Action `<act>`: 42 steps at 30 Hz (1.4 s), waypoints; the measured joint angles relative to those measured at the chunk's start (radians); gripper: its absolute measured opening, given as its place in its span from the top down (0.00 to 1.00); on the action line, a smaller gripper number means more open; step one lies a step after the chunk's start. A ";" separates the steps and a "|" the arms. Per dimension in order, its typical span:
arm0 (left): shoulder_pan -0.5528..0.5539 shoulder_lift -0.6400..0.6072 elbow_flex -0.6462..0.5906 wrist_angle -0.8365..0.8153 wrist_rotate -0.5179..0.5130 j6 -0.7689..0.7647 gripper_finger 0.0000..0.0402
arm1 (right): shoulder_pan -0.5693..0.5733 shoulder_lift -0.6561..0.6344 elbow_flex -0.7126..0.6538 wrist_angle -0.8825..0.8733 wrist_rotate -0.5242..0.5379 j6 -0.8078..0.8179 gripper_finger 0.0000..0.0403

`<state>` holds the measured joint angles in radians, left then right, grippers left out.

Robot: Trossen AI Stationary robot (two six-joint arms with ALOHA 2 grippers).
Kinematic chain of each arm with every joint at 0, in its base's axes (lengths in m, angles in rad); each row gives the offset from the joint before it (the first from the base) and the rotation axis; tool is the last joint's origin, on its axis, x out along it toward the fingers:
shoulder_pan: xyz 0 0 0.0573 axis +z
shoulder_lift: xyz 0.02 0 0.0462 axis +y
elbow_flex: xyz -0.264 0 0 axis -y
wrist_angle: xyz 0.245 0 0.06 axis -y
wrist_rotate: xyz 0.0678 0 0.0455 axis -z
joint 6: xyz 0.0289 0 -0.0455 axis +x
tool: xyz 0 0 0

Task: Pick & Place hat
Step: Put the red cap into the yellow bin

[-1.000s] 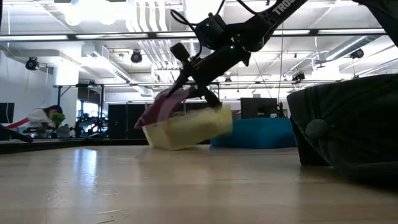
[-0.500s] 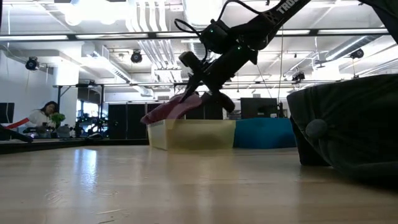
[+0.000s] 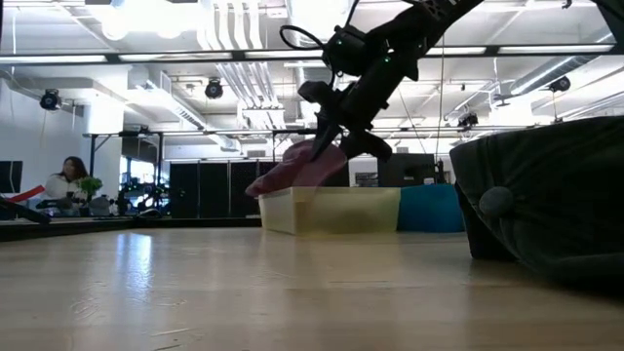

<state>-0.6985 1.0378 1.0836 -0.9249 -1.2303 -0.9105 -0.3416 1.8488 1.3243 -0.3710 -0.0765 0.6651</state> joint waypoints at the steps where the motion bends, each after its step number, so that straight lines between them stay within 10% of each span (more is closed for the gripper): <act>1: 0.001 0.000 0.000 0.000 0.001 -0.001 0.67 | 0.000 0.000 0.000 -0.001 0.001 -0.010 0.61; 19: 0.015 0.019 -0.010 0.027 0.039 -0.007 0.67 | -0.004 -0.060 -0.007 -0.201 0.199 -0.266 0.20; 42: 0.047 0.019 -0.010 0.027 0.061 -0.005 0.67 | -0.004 -0.071 -0.009 -0.330 0.375 -0.382 0.18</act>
<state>-0.6512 1.0569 1.0737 -0.8974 -1.1694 -0.9153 -0.3454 1.7775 1.3155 -0.7007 0.2980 0.2832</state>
